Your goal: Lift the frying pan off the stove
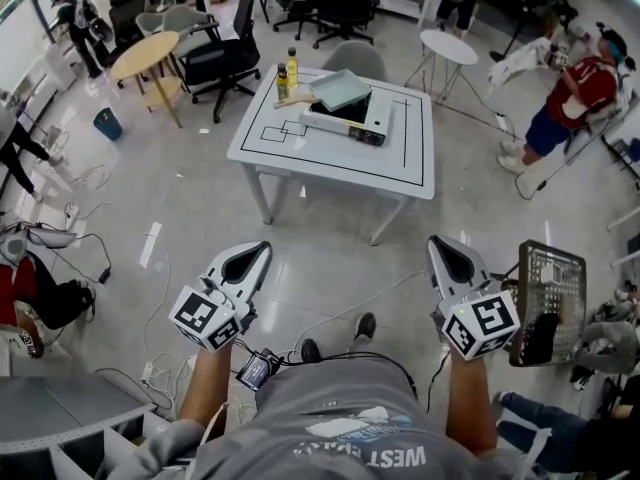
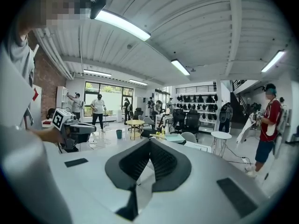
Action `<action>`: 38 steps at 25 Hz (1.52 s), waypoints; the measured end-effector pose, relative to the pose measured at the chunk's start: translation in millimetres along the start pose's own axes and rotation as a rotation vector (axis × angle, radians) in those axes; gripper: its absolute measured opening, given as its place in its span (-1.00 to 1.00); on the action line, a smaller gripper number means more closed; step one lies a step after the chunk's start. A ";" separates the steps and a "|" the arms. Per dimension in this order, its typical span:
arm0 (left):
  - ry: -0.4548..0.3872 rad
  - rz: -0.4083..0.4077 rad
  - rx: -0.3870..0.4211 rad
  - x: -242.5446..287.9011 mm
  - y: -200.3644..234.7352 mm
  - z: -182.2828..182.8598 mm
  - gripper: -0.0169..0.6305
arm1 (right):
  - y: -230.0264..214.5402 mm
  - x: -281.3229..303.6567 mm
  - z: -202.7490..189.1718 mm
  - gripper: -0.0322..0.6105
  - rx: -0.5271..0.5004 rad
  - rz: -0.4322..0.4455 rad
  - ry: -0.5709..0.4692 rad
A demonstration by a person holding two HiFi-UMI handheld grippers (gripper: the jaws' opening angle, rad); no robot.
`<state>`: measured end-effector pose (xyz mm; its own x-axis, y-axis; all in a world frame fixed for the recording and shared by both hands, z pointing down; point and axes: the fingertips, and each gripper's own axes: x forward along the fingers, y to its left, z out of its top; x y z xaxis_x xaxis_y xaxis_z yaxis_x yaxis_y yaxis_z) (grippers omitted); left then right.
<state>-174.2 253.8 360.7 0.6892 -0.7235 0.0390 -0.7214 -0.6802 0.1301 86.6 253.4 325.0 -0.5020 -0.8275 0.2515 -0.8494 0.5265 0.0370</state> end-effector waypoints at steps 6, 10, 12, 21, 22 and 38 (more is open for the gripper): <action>0.041 0.046 -0.009 15.6 15.0 -7.5 -0.96 | -18.2 36.0 0.7 -0.87 0.005 0.057 0.005; 0.029 0.097 -0.003 33.8 22.9 4.6 -0.96 | -42.1 65.3 9.2 -0.87 -0.002 0.107 -0.003; 0.025 0.133 0.000 42.8 30.8 8.0 -0.96 | -54.1 82.8 10.0 -0.87 0.004 0.138 -0.007; 0.033 0.257 -0.001 98.1 47.3 11.7 -0.96 | -115.2 148.5 9.0 -0.87 0.014 0.252 -0.008; 0.034 0.266 0.002 104.8 48.8 10.9 -0.96 | -121.4 155.5 8.3 -0.87 0.016 0.264 -0.007; 0.083 0.415 0.017 196.0 52.0 19.0 -0.96 | -210.8 226.5 0.5 -0.87 0.053 0.419 -0.008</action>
<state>-77.9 74.5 356.3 0.3431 -0.9248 0.1645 -0.9392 -0.3359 0.0705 151.9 -45.1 373.7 -0.8070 -0.5452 0.2269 -0.5783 0.8074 -0.1167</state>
